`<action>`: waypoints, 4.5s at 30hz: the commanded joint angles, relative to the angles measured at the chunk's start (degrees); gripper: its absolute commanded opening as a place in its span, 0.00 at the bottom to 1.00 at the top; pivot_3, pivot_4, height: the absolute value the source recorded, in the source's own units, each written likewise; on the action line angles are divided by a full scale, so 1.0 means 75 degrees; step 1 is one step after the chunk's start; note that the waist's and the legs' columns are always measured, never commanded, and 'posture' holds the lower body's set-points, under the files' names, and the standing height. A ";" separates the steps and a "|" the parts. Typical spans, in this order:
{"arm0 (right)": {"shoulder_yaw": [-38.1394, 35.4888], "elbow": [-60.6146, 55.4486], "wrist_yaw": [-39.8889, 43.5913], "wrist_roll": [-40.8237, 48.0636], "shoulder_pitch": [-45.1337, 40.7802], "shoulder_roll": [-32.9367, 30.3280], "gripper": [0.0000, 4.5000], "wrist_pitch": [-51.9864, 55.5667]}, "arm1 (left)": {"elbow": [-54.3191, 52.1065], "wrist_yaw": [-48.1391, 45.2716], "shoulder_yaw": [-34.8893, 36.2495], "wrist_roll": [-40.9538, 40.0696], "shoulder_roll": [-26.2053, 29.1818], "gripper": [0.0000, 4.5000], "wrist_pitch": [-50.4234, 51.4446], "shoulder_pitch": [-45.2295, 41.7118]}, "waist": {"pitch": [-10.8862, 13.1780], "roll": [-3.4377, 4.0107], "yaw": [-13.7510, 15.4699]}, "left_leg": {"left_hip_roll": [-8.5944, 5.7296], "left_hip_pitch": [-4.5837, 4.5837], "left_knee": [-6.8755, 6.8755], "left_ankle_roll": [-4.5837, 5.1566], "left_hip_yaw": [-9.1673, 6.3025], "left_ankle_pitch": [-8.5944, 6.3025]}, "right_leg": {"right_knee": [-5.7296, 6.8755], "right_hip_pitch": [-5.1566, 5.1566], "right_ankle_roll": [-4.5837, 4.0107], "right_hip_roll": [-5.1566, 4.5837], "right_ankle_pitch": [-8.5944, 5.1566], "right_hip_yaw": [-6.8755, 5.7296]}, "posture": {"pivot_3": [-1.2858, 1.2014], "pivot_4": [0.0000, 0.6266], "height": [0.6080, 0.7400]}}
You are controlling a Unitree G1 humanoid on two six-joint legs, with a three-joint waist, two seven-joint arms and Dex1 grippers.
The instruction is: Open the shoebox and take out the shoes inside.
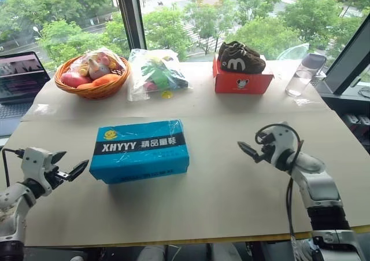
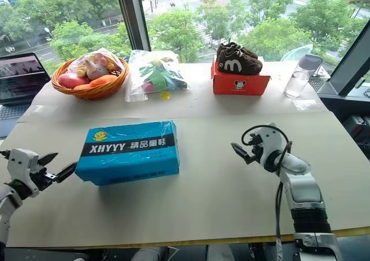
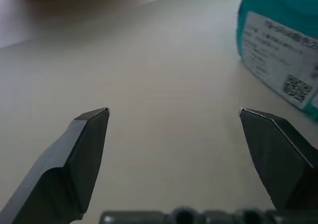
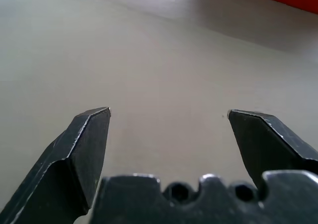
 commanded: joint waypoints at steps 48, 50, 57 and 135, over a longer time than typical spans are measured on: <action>0.0458 -0.0089 -0.0371 -0.1343 -0.0297 -0.0401 0.01 -0.0013 | 0.0672 -0.0700 -0.3300 0.1478 -0.2239 0.00 -0.0127 -0.3597 | 0.0001 -0.0002 0.0173 | 0.0052 -0.0022 0.0010 -0.0027 0.0025 0.0017 | 0.0011 -0.0046 -0.0044 0.0069 0.0045 0.0021 | 0.52 0.24 1.00; 0.0425 -0.0105 -0.0415 -0.1345 -0.0279 -0.0376 0.01 0.0009 | 0.0560 -0.0774 -0.3406 0.1479 -0.2332 0.00 -0.0107 -0.3580 | 0.0001 -0.0002 0.0162 | 0.0052 -0.0022 0.0010 -0.0027 0.0025 0.0017 | 0.0011 -0.0046 -0.0044 0.0070 0.0045 0.0021 | 0.52 0.24 1.00; 0.0433 -0.0107 -0.0431 -0.1340 -0.0295 -0.0311 0.01 0.0001 | -0.0112 -0.0943 -0.3537 0.1341 -0.2372 0.00 0.0170 -0.3294 | 0.0002 -0.0002 0.0153 | 0.0052 -0.0022 0.0015 -0.0026 0.0025 0.0017 | 0.0014 -0.0044 -0.0043 0.0070 0.0045 0.0022 | 0.52 0.24 1.00; 0.0654 -0.5281 -0.0196 0.1479 0.1764 -0.0628 0.01 0.3657 | -0.7199 -0.0591 -0.1184 -0.1441 -0.1341 0.00 0.1268 0.2784 | 0.0010 -0.0009 0.0293 | 0.0103 -0.0018 0.0026 -0.0007 0.0084 -0.0012 | -0.0042 0.0010 -0.0048 0.0070 0.0034 0.0020 | 0.52 0.24 1.00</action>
